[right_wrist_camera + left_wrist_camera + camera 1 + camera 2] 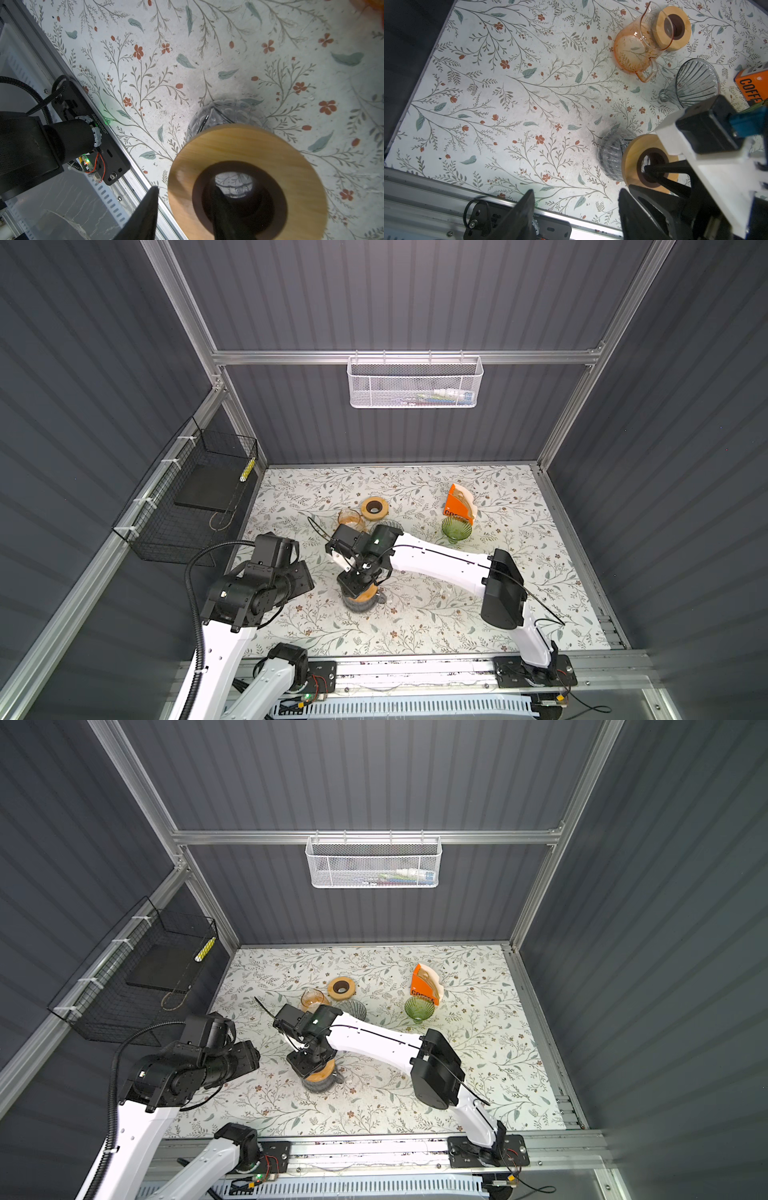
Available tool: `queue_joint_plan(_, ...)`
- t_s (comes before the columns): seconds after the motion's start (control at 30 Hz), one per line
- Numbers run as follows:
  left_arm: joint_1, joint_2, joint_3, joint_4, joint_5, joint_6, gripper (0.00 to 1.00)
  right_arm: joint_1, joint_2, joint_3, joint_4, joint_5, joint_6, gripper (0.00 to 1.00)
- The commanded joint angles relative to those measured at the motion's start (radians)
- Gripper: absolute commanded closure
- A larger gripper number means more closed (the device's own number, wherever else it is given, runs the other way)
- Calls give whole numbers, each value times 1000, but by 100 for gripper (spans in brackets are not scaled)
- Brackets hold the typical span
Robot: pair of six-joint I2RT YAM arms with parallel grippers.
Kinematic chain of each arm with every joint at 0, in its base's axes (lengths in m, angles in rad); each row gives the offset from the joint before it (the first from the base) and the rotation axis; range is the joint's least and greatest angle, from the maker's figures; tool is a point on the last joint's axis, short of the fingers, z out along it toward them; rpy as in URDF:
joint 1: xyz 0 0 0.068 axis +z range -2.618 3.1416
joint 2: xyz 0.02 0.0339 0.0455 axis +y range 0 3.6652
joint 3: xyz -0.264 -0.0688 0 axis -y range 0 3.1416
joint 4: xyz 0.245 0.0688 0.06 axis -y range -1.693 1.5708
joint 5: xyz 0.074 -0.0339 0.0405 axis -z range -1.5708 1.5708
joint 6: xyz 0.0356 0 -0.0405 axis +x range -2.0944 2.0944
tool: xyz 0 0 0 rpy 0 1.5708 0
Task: Place the coffee filter in the dripper
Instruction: 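Lower the wooden stand onto the clear pitcher's mouth and open right gripper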
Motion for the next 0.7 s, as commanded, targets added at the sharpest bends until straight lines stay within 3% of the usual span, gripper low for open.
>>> queue_joint_plan(0.0, -6, 0, 32, 11, 25, 26, 35, 10, 13, 17, 9, -6, 13, 56)
queue_joint_plan(0.27, -6, 14, 41, 32, 38, 46, 35, 9, -13, 13, 6, 25, 20, 56)
queue_joint_plan(0.67, -6, 66, 74, 88, 104, 74, 36, -14, -167, -92, 54, 91, 26, 56)
